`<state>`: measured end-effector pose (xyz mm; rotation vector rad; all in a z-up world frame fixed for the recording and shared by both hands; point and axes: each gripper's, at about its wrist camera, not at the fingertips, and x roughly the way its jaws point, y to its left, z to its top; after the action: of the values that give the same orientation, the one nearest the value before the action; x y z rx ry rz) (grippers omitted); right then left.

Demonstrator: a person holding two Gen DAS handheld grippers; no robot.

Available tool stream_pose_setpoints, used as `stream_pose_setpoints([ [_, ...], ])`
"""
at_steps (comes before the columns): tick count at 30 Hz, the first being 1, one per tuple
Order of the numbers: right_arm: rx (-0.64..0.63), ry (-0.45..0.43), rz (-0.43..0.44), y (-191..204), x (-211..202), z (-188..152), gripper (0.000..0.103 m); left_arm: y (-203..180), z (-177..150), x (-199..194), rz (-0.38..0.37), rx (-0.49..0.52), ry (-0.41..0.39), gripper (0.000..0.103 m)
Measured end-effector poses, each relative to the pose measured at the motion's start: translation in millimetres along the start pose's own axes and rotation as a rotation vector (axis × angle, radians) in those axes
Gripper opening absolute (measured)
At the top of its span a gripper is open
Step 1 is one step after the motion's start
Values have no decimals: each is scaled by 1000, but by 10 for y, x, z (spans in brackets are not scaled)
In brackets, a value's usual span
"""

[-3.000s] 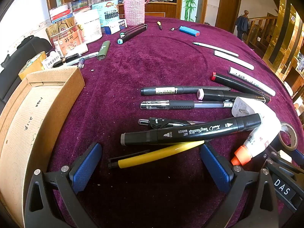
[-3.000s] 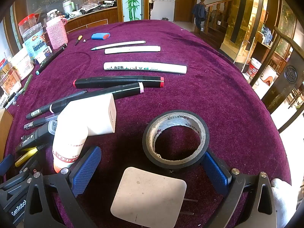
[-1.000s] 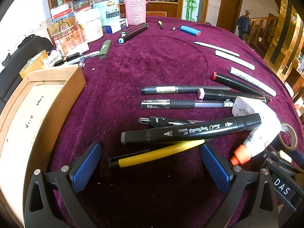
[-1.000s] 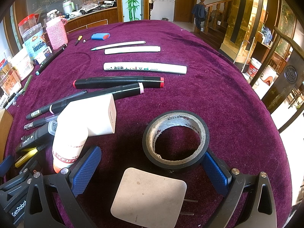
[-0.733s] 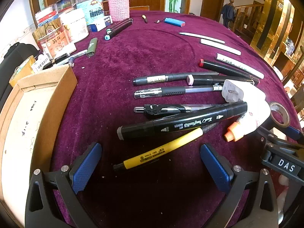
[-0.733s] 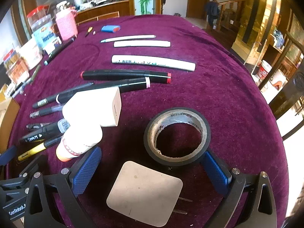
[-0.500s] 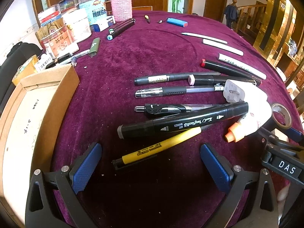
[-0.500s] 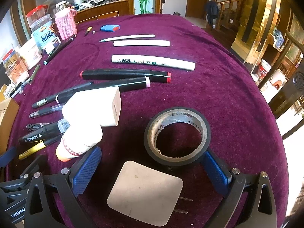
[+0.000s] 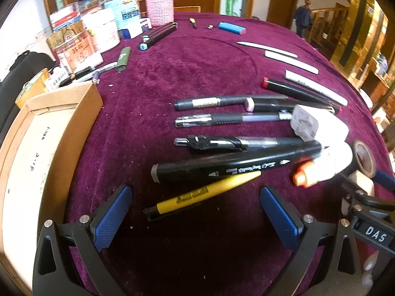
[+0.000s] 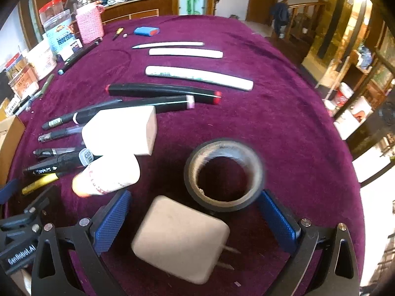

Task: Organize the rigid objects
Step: 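Move the left tool to the long black marker and close on it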

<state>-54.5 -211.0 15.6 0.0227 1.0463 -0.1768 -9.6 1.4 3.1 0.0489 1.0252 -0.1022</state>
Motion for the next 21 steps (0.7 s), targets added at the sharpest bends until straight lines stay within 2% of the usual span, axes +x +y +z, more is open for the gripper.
stream_pose_setpoints([
  [2, -3, -61, -3, -75, -192, -44, 102, -43, -56, -50, -55, 37, 0, 103],
  [4, 16, -177, -15, -197, -476, -65, 102, -148, -122, -109, -127, 103, 7, 103],
  [6, 82, -374, -6, -377, -848, -73, 102, -215, -147, -177, -265, 116, 37, 103],
  [8, 154, -579, 77, -567, -1114, -111, 102, -247, -160, -241, -477, 87, 83, 101],
  [9, 171, -613, 141, -635, -1123, -87, 102, -263, -164, -285, -576, 75, 102, 95],
  [10, 177, -568, 172, -677, -1030, 15, 102, -267, -164, -362, -650, 68, 97, 93],
  [11, 176, -500, 165, -689, -898, 126, 102, -264, -156, -481, -689, 74, 69, 93],
  [12, 187, -465, 151, -712, -774, 195, 102, -244, -139, -598, -679, 87, 21, 93],
  [13, 218, -468, 111, -755, -656, 220, 102, -218, -120, -678, -656, 97, -20, 93],
  [14, 237, -480, 72, -775, -598, 217, 102, -177, -105, -785, -610, 110, -80, 93],
  [16, 255, -485, 34, -800, -482, 178, 102, -102, -75, -858, -526, 126, -143, 95],
  [17, 266, -445, 44, -818, -423, 207, 102, -56, -56, -848, -481, 129, -160, 96],
  [18, 278, -439, 68, -851, -399, 219, 102, -33, -32, -788, -402, 138, -160, 96],
  [19, 283, -443, 78, -879, -408, 197, 102, -35, -24, -733, -338, 151, -151, 96],
  [20, 278, -440, 77, -890, -396, 179, 102, -69, 7, -620, -240, 183, -130, 96],
  [21, 273, -430, 82, -900, -382, 168, 102, -64, 20, -523, -192, 211, -115, 96],
])
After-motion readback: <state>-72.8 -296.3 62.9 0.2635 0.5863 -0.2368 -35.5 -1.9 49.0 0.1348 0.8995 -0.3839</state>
